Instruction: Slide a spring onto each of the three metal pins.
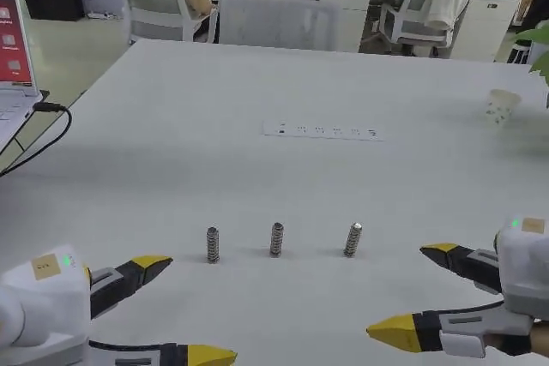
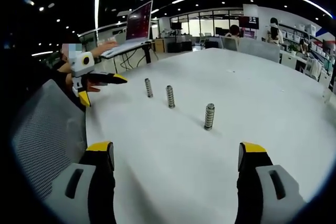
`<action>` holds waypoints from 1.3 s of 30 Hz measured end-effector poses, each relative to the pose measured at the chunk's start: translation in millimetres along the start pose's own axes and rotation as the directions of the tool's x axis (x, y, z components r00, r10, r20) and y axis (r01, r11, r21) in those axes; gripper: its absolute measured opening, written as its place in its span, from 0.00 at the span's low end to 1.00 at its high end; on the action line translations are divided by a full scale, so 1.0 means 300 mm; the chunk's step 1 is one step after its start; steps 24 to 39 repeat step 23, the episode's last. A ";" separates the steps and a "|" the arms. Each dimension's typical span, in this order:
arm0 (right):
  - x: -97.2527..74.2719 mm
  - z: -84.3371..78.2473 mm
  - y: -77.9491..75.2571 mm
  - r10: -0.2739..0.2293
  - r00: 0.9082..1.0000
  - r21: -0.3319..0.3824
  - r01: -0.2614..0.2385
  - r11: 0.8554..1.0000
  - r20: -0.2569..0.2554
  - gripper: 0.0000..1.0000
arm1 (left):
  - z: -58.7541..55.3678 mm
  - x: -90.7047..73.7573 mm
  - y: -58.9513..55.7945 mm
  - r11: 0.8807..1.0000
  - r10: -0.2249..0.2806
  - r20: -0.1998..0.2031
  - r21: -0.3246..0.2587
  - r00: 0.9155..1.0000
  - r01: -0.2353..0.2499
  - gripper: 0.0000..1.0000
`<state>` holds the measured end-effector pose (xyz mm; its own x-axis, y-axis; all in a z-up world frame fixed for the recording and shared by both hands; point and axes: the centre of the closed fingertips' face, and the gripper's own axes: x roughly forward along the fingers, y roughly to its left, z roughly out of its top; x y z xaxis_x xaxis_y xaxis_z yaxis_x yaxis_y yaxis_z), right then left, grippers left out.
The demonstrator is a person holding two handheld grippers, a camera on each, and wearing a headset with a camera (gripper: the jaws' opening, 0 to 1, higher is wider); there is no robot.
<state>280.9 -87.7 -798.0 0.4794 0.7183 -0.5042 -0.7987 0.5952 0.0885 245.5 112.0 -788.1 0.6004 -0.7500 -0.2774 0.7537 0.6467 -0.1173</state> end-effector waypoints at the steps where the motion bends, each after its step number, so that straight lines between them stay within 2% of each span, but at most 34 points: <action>1: 0.001 -0.002 0.000 0.000 1.000 -0.001 0.000 1.000 -0.002 0.99 | 0.000 -0.001 0.001 1.000 0.002 0.001 0.000 1.000 -0.002 0.88; 14: 0.002 -0.005 0.002 -0.001 1.000 0.006 0.001 1.000 -0.009 0.99 | 0.005 -0.011 0.014 1.000 0.021 0.004 -0.002 1.000 -0.021 0.87; 39: 0.001 -0.010 0.001 -0.002 1.000 0.007 0.002 1.000 -0.015 0.99 | 0.003 -0.013 0.021 1.000 0.025 0.003 -0.004 1.000 -0.025 0.87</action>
